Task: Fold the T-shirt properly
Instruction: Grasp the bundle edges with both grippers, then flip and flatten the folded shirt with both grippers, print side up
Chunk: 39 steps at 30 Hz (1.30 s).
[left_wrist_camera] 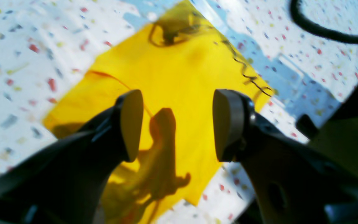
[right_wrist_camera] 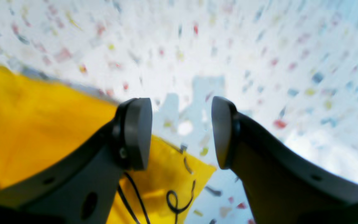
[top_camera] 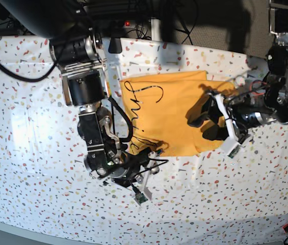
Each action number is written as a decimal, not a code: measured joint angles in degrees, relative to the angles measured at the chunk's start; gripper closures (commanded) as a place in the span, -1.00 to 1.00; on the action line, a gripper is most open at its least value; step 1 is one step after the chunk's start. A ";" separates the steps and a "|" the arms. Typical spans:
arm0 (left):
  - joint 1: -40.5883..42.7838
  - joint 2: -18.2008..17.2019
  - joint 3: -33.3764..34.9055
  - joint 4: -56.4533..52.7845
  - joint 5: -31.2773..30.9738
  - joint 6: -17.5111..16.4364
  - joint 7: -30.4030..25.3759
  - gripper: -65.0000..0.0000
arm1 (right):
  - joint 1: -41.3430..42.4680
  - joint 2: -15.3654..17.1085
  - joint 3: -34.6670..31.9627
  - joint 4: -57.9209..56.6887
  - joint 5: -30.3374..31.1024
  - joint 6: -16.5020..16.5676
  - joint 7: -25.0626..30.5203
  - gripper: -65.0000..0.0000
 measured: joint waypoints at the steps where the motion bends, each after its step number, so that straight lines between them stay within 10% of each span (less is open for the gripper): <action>1: 1.46 0.02 0.02 0.55 -0.04 -0.02 -0.09 -0.06 | -0.02 0.22 -0.04 -1.68 0.31 -0.04 0.31 0.05; 19: 11.74 9.18 -0.07 -3.37 30.62 1.27 -10.25 -0.06 | -0.17 3.17 -0.04 -6.62 10.08 2.12 -15.80 0.05; 39: -0.24 8.59 -0.09 -20.57 34.67 5.20 -15.98 -0.06 | -1.77 8.26 -0.07 -4.37 22.84 4.61 -24.55 0.05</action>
